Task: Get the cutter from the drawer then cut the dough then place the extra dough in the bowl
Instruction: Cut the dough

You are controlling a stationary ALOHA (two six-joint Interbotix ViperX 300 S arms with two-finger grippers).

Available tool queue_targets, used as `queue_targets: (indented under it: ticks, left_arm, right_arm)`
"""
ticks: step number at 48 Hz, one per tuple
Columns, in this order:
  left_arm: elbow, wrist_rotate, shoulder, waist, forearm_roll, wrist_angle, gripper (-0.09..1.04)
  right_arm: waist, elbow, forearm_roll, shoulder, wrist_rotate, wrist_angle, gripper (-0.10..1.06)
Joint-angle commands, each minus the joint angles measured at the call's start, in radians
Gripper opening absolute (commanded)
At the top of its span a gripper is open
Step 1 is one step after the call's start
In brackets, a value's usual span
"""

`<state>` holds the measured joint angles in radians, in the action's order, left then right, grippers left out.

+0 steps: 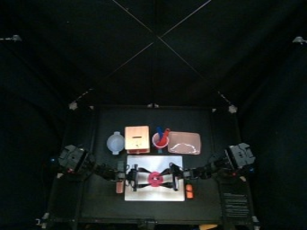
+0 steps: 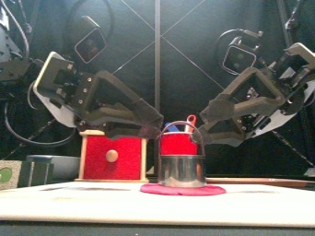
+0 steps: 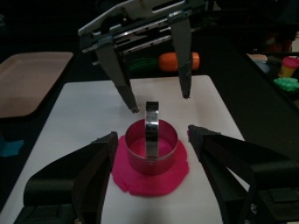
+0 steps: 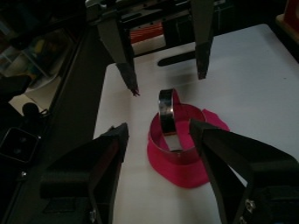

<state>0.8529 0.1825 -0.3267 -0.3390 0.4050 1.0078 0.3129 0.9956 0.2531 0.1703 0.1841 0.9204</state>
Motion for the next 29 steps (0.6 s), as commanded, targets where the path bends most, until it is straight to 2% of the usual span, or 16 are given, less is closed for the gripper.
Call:
queue_targets:
  ticks: [1, 11, 18, 29]
  left_arm:
    - [-0.025, 0.000, 0.008, 0.009, -0.003, 0.005, 0.97]
    - [-0.026, 0.003, 0.003, 0.015, -0.003, 0.003, 0.96]
    - [-0.034, 0.002, -0.017, 0.015, -0.006, 0.003, 0.96]
    - [-0.046, 0.003, -0.028, 0.015, -0.014, 0.003, 0.96]
  right_arm:
    - [0.029, -0.015, 0.095, 0.003, -0.051, 0.032, 0.90]
    - [0.069, -0.043, 0.215, 0.035, -0.129, 0.044, 0.90]
    - [0.075, -0.051, 0.242, 0.038, -0.150, 0.046, 0.90]
    - [0.078, -0.057, 0.252, 0.038, -0.152, 0.046, 0.88]
